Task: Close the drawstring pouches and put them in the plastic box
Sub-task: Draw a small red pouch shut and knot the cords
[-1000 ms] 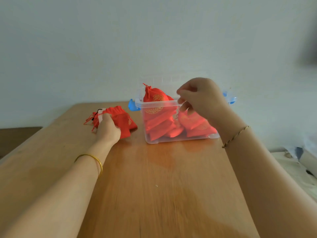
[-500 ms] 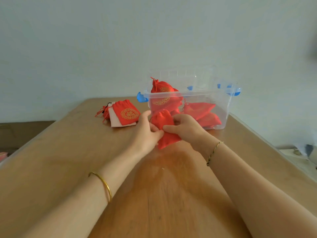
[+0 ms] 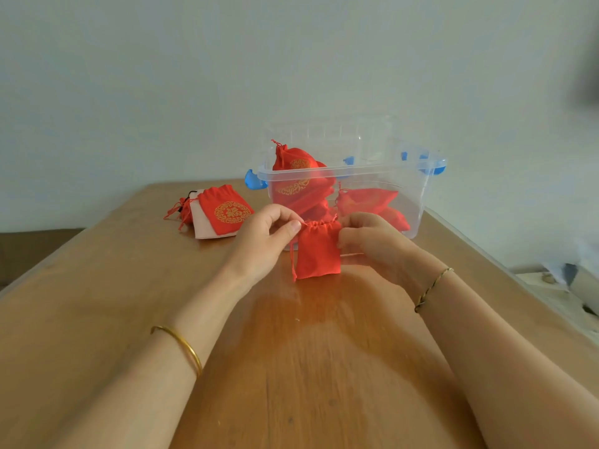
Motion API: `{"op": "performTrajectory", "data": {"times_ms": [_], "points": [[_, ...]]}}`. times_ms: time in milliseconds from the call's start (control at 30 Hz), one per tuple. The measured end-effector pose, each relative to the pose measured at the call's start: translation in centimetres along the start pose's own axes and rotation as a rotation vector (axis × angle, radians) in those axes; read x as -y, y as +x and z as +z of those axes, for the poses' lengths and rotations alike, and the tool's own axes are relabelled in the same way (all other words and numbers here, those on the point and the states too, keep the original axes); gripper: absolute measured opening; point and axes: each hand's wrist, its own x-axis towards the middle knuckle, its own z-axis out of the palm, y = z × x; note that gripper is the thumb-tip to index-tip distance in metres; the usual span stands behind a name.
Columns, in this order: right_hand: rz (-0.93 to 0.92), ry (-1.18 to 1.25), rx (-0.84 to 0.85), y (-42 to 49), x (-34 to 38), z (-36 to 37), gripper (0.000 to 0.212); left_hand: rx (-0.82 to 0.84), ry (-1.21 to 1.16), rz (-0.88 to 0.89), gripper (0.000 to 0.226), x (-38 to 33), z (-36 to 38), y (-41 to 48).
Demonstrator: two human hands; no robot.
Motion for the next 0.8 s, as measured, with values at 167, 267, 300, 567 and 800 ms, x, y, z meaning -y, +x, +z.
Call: {"op": "performTrajectory", "data": {"times_ms": [167, 267, 300, 567, 800], "points": [[-0.025, -0.067, -0.219, 0.1, -0.68, -0.47, 0.017, 0.021, 0.015, 0.006, 0.01, 0.38, 0.2, -0.25], [0.032, -0.05, -0.105, -0.19, -0.9, -0.61, 0.034, -0.006, 0.02, 0.009, 0.01, 0.53, 0.18, -0.41], [0.048, -0.057, -0.052, -0.28, -0.93, -0.6, 0.032, -0.016, 0.027, 0.01, 0.01, 0.61, 0.12, -0.43], [0.072, -0.072, 0.039, -0.25, -1.03, -0.53, 0.014, -0.09, 0.107, 0.041, 0.011, 0.66, -0.18, -0.57], [0.066, -0.13, 0.17, -0.5, -1.02, -0.66, 0.024, -0.103, 0.137, 0.029, 0.011, 0.79, -0.17, -0.48]]}}
